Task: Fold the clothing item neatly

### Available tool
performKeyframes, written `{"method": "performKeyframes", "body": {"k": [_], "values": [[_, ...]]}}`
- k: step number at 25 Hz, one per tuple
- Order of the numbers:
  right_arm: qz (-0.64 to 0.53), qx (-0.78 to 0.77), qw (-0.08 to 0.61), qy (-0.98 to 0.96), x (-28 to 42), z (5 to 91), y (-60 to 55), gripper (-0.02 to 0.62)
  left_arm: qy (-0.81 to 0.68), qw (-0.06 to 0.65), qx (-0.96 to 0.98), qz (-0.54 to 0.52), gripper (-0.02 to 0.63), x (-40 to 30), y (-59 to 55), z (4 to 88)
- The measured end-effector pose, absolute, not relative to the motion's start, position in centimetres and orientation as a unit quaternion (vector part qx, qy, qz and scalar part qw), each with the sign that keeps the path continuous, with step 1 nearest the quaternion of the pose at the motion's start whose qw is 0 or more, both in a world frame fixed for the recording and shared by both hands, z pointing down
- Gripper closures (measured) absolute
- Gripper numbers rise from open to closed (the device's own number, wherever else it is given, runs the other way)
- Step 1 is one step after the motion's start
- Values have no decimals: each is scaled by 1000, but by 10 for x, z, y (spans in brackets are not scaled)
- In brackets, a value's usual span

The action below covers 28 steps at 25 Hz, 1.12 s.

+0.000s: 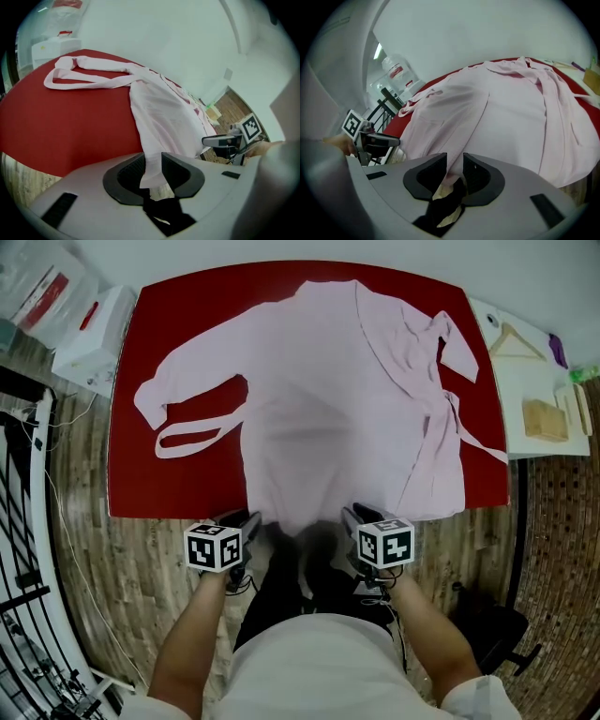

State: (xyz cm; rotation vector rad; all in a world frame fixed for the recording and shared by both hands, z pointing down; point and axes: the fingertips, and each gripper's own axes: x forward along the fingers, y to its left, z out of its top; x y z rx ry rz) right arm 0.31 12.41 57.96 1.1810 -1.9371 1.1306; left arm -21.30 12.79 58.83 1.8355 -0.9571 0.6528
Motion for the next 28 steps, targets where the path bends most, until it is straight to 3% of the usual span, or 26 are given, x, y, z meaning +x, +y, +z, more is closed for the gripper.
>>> {"method": "performKeyframes", "body": {"k": [22, 28], "values": [[436, 400, 313, -743, -21, 598, 157, 508, -445, 495, 702, 254, 492, -216, 163, 611], [437, 386, 302, -754, -20, 593, 154, 566, -464, 466, 714, 240, 492, -218, 151, 616]]}}
